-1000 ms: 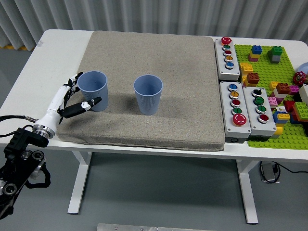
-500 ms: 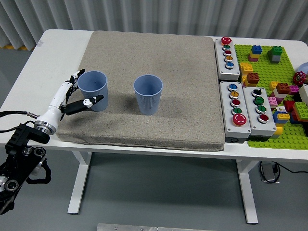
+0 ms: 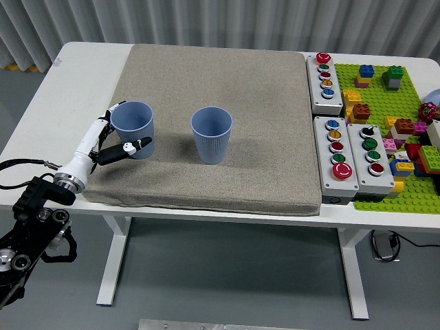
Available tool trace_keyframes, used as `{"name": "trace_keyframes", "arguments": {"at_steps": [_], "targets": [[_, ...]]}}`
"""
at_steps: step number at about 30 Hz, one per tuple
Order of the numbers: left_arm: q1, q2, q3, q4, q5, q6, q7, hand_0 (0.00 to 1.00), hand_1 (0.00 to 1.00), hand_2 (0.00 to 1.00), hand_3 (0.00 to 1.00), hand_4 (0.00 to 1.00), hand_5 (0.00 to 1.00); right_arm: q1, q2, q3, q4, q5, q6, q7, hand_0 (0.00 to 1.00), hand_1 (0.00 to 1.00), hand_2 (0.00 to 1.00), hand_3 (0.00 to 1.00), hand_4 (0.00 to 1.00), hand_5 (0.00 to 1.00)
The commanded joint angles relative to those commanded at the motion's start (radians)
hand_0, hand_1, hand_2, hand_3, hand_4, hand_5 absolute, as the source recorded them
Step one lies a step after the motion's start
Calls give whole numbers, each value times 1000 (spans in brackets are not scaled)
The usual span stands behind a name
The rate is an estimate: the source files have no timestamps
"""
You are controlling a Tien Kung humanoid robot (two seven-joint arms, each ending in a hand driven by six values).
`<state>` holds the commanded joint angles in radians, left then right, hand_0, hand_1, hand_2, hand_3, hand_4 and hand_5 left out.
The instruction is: Pick cup pour cup place
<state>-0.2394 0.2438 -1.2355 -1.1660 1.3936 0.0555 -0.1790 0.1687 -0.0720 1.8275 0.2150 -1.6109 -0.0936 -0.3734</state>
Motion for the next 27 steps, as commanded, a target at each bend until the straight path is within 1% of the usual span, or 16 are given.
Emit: {"name": "trace_keyframes", "arguments": {"at_steps": [9, 15, 19, 24, 27], "targets": [[-10, -7, 8, 13, -16, 2, -1, 896, 891, 998, 998, 994, 440, 2, 0, 1, 0, -1, 0, 0, 704, 706, 668, 633, 76, 525], [-16, -8, 20, 22, -111, -7, -6, 880, 879, 998, 998, 994, 440, 1, -1, 1, 0, -1, 1, 1, 704, 707, 668, 633, 76, 525], [-19, -8, 25, 30, -139, -13, -6, 880, 877, 998, 998, 997, 443, -1, -1, 3, 0, -5, 3, 0, 704, 707, 668, 632, 76, 524], [-18, -11, 28, 37, -137, -13, -6, 880, 877, 998, 998, 997, 443, -4, 0, 5, 0, -12, 5, -1, 704, 707, 668, 632, 76, 524], [-16, -15, 30, 43, -121, -11, -4, 881, 877, 998, 998, 997, 444, -6, 0, 7, 0, -14, 6, -2, 703, 707, 668, 632, 75, 524]]}}
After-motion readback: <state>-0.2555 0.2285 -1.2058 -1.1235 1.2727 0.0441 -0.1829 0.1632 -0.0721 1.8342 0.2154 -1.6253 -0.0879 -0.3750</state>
